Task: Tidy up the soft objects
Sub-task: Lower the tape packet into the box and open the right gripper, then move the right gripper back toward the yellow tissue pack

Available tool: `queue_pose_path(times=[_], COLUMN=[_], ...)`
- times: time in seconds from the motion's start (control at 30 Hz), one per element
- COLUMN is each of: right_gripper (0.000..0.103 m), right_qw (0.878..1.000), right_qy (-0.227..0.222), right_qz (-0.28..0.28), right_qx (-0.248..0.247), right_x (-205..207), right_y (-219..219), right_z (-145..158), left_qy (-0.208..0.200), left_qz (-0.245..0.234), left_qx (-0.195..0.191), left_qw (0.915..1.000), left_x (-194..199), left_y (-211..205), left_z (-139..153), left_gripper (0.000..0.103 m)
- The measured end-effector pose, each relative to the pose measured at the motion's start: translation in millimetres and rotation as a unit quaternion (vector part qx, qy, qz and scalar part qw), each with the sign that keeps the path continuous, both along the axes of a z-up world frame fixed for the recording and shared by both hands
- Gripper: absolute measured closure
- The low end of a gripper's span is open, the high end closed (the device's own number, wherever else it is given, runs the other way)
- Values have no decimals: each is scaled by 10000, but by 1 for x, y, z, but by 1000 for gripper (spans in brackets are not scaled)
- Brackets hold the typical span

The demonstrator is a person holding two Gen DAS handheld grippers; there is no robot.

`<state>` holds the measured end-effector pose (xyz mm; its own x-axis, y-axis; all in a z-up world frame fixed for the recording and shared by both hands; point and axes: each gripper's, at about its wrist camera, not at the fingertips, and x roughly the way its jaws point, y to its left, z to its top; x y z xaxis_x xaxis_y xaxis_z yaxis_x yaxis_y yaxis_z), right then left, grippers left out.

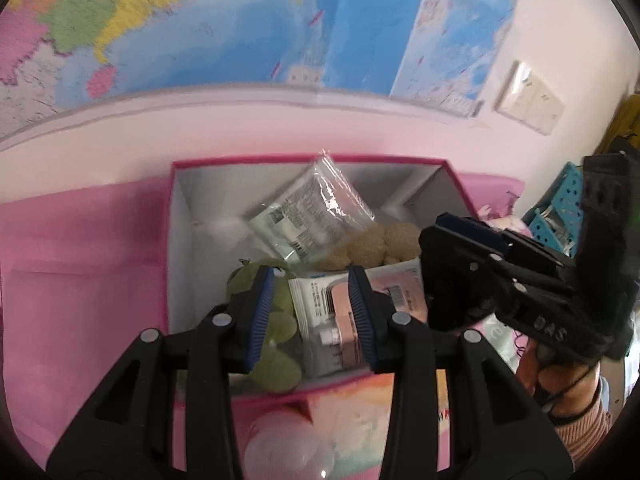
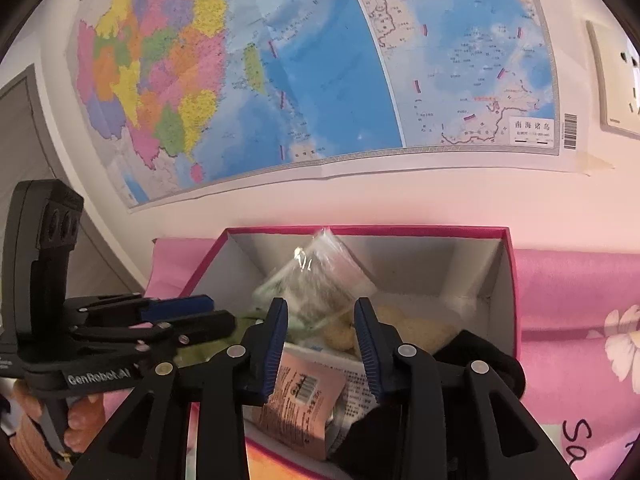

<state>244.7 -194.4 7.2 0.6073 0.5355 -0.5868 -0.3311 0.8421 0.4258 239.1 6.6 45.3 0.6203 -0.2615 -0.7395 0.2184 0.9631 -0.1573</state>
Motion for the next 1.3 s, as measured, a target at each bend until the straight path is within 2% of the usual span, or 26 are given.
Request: queue_pose_path(times=[0.2, 0.27, 0.4, 0.53, 0.7, 0.9, 1.13, 1.3], right_gripper=[65, 59, 57, 55, 53, 53, 53, 53], right_qw=[9996, 9992, 9972, 9938, 9897, 9848, 9810, 9799], right_qy=[-152, -214, -404, -483, -297, 120, 623, 797], right_qz=[196, 280, 537, 894, 1299, 1656, 1743, 1721], right_qx=[141, 178, 337, 458, 522, 510, 590, 618], right_x=[-27, -38, -68, -99, -126, -153, -172, -178], right_y=[-4, -3, -3, 3, 17, 38, 53, 54], right_z=[10, 13, 21, 23, 11, -17, -50, -60], left_qy=[-566, -695, -776, -590, -114, 468, 545, 600], left_qz=[-79, -14, 117, 352, 761, 1148, 1137, 1136], left_qx=[-35, -43, -40, -18, 99, -224, -392, -307], left_qw=[9984, 9976, 9969, 9976, 9970, 9920, 9913, 9912], left_x=[-52, -73, -105, -130, -151, -161, -172, -172], left_y=[27, 42, 65, 88, 117, 151, 157, 159], left_z=[21, 25, 22, 4, -35, -77, -89, -91], left_gripper=[62, 59, 57, 57, 57, 57, 56, 55])
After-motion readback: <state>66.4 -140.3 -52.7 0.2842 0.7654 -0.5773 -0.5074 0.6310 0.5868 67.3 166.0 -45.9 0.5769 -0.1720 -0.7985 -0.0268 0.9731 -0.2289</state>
